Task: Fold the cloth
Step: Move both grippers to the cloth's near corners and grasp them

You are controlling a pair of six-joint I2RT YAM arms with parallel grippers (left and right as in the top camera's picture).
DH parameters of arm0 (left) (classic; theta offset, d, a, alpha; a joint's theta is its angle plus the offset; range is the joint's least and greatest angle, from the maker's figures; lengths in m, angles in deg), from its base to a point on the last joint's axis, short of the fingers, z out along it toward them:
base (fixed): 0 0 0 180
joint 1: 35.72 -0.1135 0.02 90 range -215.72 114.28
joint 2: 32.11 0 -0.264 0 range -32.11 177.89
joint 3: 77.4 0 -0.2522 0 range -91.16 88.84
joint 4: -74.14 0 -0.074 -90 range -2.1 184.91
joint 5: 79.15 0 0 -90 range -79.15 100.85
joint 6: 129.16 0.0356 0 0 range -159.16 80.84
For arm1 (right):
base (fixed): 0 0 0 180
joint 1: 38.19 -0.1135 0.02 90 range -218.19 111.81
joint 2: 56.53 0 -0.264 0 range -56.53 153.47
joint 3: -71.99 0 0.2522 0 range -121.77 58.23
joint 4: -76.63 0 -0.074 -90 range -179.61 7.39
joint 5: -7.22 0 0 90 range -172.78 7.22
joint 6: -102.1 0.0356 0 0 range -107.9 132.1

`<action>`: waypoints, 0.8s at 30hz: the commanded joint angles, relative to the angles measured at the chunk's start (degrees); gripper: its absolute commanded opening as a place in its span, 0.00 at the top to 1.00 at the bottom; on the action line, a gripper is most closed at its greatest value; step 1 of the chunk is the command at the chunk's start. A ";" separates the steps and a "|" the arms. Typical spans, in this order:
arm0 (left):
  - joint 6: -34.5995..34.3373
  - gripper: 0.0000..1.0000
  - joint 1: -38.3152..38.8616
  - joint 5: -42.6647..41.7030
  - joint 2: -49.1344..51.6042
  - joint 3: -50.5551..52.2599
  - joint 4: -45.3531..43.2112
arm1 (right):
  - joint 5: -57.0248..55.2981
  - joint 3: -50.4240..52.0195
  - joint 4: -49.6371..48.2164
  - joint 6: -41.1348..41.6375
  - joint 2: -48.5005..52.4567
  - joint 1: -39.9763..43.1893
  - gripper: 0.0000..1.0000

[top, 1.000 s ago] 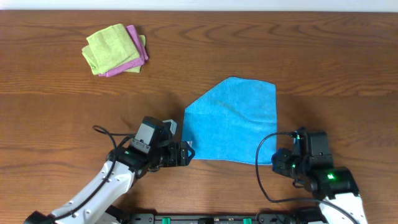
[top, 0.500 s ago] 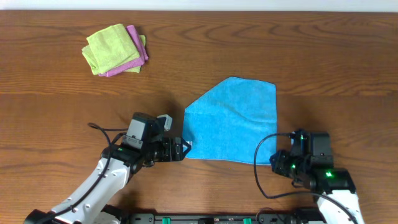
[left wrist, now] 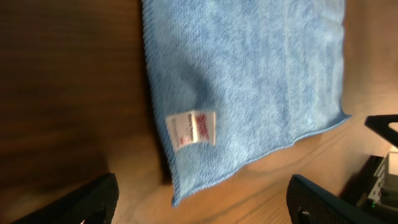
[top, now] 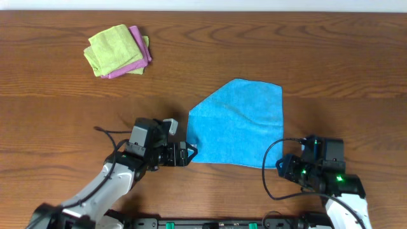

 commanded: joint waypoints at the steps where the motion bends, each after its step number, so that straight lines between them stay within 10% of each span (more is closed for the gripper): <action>1: 0.11 0.13 -0.33 -2.62 3.04 0.26 -2.38 | -1.14 0.11 -0.83 -0.59 1.53 1.05 0.55; 24: -2.21 0.17 -0.44 -9.60 7.98 0.26 -5.64 | -2.91 0.11 -12.98 2.03 17.25 1.62 0.60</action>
